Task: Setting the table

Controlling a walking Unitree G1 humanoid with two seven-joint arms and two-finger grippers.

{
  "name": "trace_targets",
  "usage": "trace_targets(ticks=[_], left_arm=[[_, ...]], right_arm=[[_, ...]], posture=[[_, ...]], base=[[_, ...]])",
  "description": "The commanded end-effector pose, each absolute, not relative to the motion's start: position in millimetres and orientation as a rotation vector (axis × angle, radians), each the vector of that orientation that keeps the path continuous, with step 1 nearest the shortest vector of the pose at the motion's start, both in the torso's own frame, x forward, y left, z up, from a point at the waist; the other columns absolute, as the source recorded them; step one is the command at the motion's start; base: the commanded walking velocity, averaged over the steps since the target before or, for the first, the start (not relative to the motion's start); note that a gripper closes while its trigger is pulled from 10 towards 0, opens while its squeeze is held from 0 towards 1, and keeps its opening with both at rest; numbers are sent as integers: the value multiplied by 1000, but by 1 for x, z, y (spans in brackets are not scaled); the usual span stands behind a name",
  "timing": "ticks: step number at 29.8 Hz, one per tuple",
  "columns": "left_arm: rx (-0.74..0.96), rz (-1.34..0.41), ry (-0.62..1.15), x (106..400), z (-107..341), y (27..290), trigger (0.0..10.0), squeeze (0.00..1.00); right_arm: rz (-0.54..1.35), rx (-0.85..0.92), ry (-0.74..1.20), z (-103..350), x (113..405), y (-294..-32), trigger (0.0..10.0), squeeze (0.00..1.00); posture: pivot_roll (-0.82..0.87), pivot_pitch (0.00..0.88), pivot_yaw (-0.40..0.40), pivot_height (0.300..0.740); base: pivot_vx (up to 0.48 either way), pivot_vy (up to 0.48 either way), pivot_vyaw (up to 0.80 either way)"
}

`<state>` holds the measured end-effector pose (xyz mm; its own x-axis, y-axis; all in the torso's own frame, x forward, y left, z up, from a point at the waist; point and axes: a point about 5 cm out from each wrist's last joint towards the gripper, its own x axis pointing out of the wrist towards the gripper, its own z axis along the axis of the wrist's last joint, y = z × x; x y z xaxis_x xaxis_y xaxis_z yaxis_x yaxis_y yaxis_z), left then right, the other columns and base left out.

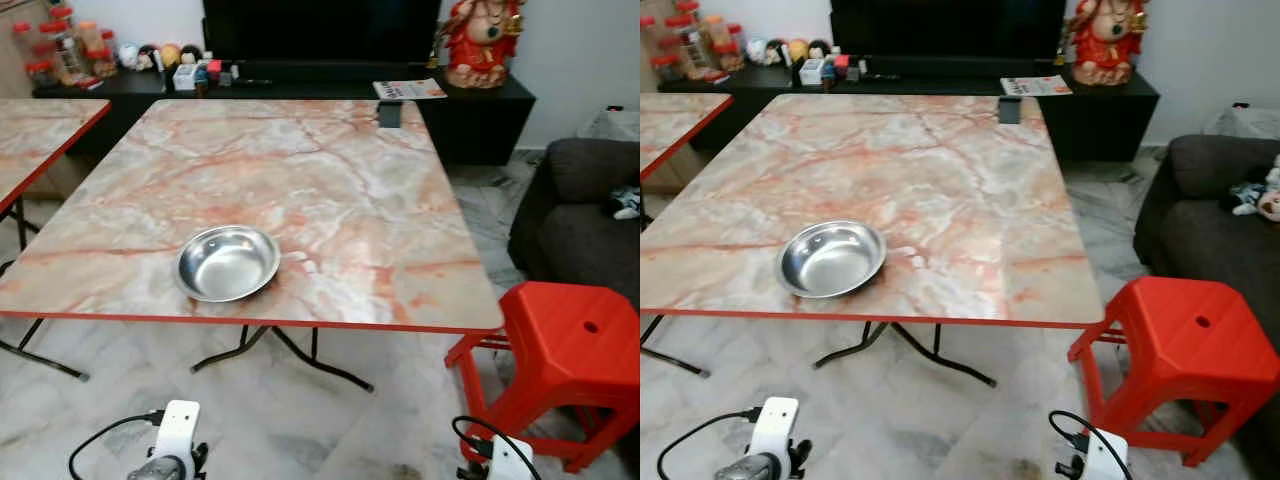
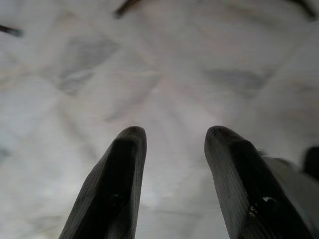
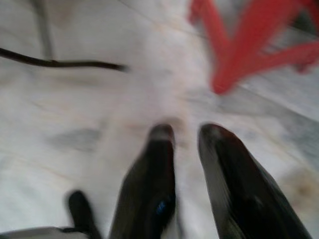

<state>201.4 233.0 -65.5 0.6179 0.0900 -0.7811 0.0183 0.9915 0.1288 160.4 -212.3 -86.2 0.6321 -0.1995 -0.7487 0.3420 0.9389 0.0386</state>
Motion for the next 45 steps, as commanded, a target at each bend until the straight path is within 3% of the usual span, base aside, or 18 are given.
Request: trace_targets(ticks=[1,32,45], left_arm=[[115,61,918,200,-67,233,10000,0],[145,39,911,205,-64,231,10000,0],[140,42,911,206,-64,231,10000,0]], right_arm=[[-338,194,851,-89,153,-216,10000,0],[-313,172,839,-87,157,-213,10000,0],[-314,172,836,-86,159,-213,10000,0]], posture=[[-77,0,19,740],[-66,0,22,740],[-64,0,23,740]], base=[[0,330,0],[0,274,-79],[0,266,191]])
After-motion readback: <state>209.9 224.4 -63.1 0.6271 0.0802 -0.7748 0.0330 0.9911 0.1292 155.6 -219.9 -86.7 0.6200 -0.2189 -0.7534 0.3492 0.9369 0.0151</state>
